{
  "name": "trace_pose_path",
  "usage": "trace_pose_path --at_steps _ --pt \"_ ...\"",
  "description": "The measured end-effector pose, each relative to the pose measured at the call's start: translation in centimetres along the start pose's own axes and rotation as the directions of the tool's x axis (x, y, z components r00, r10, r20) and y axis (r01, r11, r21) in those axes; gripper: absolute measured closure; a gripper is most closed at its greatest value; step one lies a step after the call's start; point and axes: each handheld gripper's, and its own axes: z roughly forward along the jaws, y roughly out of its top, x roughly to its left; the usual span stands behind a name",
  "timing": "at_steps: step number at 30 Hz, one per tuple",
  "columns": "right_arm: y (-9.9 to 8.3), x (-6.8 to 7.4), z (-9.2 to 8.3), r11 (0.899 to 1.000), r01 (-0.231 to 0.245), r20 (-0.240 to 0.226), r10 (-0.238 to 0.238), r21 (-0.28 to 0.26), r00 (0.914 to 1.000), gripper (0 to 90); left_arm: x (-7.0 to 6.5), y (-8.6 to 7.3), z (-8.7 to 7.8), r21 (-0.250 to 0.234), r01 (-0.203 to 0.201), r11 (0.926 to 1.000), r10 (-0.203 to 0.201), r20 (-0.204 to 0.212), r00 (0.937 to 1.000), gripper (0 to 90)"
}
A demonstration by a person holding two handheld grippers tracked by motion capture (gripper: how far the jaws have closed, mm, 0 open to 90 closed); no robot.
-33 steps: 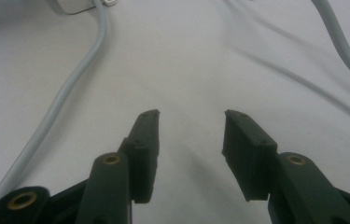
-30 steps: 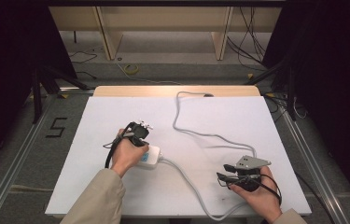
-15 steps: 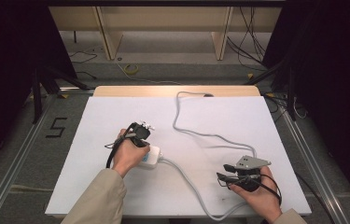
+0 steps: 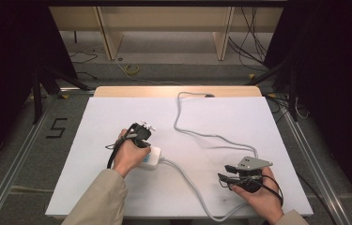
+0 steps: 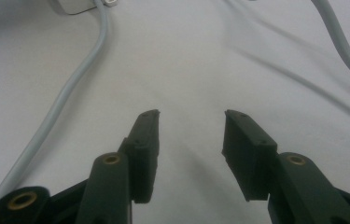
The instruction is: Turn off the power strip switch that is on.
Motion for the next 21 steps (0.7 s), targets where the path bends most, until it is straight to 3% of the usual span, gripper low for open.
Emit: trace_pose_path --at_steps 21 --pt "0.02 0.04 -0.05 1.0 0.0 0.001 0.0 -0.003 1.0 56.4 -0.38 0.46 0.07 0.034 -0.007 0.9994 0.008 -0.018 0.9998 89.9"
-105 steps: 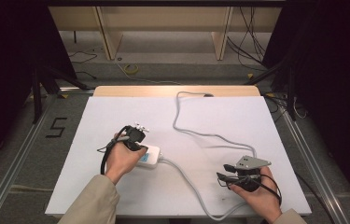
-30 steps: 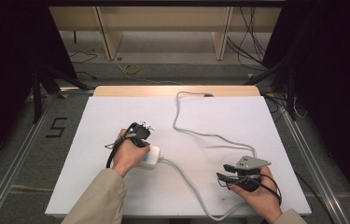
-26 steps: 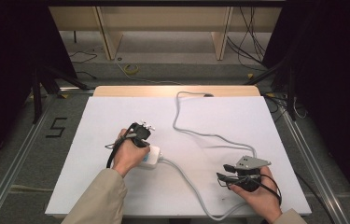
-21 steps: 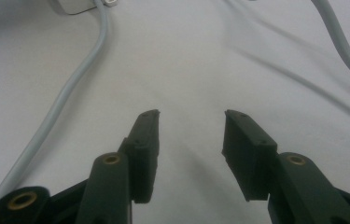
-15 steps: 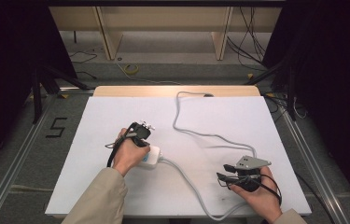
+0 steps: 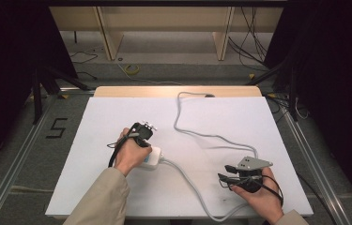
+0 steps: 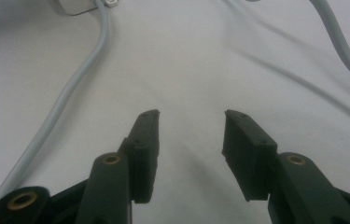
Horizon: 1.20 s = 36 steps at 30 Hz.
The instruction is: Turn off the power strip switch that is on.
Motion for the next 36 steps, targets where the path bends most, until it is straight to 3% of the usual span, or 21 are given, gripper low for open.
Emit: trace_pose_path --at_steps 36 --pt "-0.01 0.05 0.09 1.0 0.004 -0.005 -0.004 0.003 1.0 56.4 0.12 -0.09 0.0 0.005 0.002 1.0 -0.002 0.006 1.0 89.8"
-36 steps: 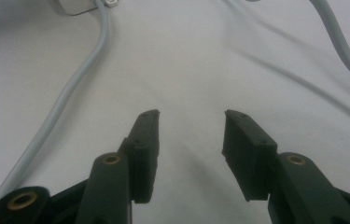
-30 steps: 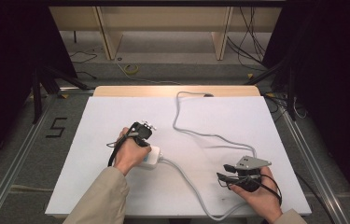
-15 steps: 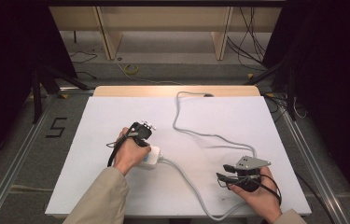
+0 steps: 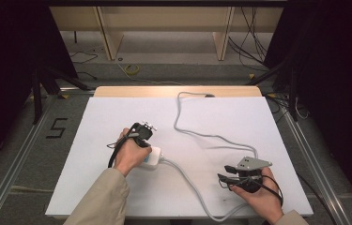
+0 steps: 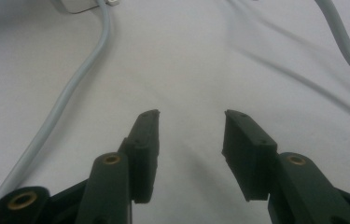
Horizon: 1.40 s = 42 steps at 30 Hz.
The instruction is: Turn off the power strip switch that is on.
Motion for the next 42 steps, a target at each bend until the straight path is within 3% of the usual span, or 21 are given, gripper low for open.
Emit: trace_pose_path --at_steps 25,27,32,42 --pt "0.0 -0.05 0.01 1.0 0.001 0.0 -0.001 0.0 1.0 56.5 -0.14 -0.29 -0.04 -0.022 -0.017 0.9996 0.017 -0.01 0.9998 89.8" --pt "0.01 -0.07 0.05 1.0 0.0 -0.001 0.0 0.003 1.0 56.5 -0.29 -0.39 -0.05 -0.029 -0.008 0.9996 0.008 0.012 0.9999 89.8" --pt "0.01 -0.07 0.02 1.0 -0.002 0.002 0.002 0.002 1.0 56.5 -0.71 -0.33 -0.01 -0.031 -0.038 0.9988 0.038 -0.011 0.9992 89.8" --pt "0.04 -0.04 0.07 1.0 -0.001 0.0 0.001 0.003 1.0 56.4 -0.15 -0.58 -0.49 -0.063 -0.018 0.9978 0.018 -0.008 0.9998 89.7"
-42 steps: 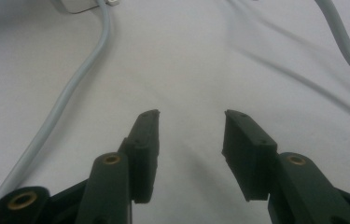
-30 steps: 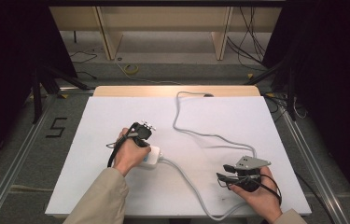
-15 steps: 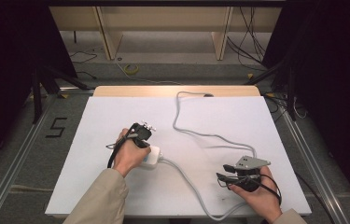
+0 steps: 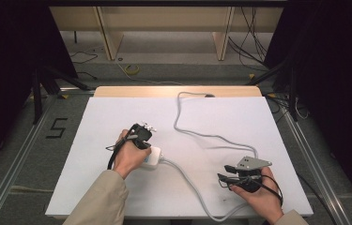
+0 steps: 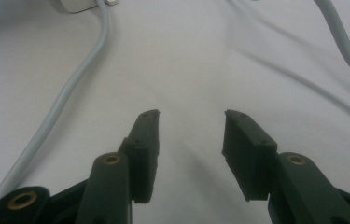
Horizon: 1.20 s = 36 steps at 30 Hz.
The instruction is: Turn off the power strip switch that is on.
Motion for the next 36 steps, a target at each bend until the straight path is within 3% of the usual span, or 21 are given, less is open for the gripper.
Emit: trace_pose_path --at_steps 7,13,21,30,32,36 --pt "0.0 0.0 0.0 1.0 0.001 0.001 -0.001 -0.002 1.0 56.5 0.4 -0.1 -1.0 -0.087 0.029 0.9958 -0.03 -0.002 0.9996 89.1" --pt "0.0 0.0 0.0 1.0 0.003 -0.001 -0.003 -0.002 1.0 56.5 0.5 -0.5 -1.7 -0.114 0.02 0.9932 -0.02 -0.004 0.9998 84.7" --pt "0.0 0.0 0.0 1.0 0.002 0.003 -0.002 -0.006 1.0 56.5 0.9 -1.5 -2.2 -0.15 0.04 0.9879 -0.038 0.02 0.9991 77.4" --pt "0.0 0.0 -0.1 1.0 0.002 0.004 -0.002 -0.008 1.0 56.5 0.9 -2.3 -3.1 -0.217 0.022 0.9759 -0.01 0.056 0.9984 61.2" --pt "0.0 0.0 -0.1 1.0 0.002 0.004 -0.002 -0.008 1.0 56.5 0.9 -2.5 -3.2 -0.235 0.038 0.9712 -0.023 0.065 0.9976 58.1" --pt "0.0 0.0 -0.1 1.0 0.002 0.004 -0.002 -0.008 1.0 56.5 0.9 -2.8 -3.4 -0.234 0.044 0.9712 -0.025 0.085 0.9961 50.3"
